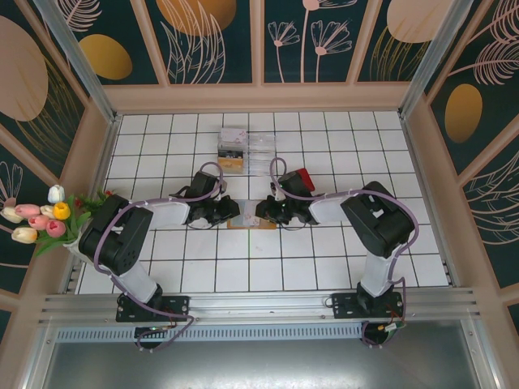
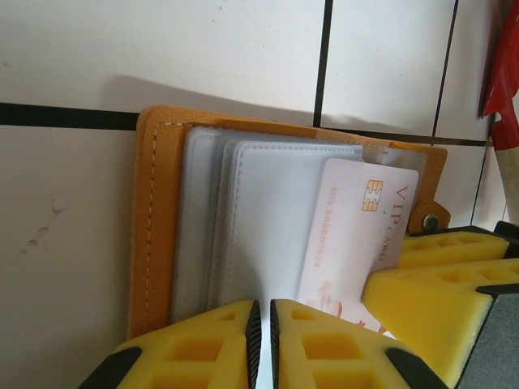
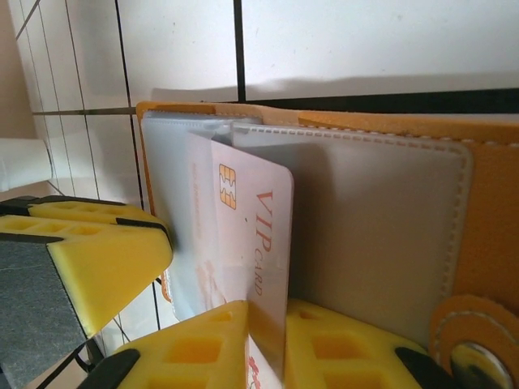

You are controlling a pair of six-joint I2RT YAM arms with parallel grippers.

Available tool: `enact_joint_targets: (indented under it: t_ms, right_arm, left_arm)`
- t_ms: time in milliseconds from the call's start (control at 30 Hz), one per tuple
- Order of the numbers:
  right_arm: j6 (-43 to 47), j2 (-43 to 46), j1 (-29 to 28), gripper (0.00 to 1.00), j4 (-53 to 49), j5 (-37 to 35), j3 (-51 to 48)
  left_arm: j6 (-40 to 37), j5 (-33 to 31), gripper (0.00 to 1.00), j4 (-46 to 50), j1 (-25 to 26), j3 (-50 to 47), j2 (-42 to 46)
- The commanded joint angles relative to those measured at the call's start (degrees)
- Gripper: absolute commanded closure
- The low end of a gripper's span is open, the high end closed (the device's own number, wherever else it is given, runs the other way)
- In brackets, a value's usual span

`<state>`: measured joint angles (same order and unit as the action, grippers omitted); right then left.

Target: Take the credit cards out of the card holder

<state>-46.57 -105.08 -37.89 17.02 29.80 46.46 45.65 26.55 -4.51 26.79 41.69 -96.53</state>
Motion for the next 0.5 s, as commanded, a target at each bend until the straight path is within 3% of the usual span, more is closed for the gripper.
enact_joint_targets:
  t_ms: [0,167,367,467]
  right_arm:
    - [-0.11,0.22,0.88,0.86,1.27,-0.42,-0.74]
    - [2.36,5.17,1.96,0.92,-0.45,-2.19,-3.17]
    - [6.47,13.59,2.85,0.93,-6.32,-4.40,-3.49]
    - [9.01,17.39,3.31,0.94,-7.12,-4.11,-3.04]
  left_arm:
    - [-0.62,-4.73,0.83,4.51,-0.16,-1.18,-2.45]
    - [-1.68,-5.43,0.77,5.34,-0.15,-0.21,-2.01]
    - [-2.72,-5.17,0.72,6.33,-0.18,1.99,0.16]
    - [-4.46,-3.16,0.61,6.61,-0.16,4.09,1.87]
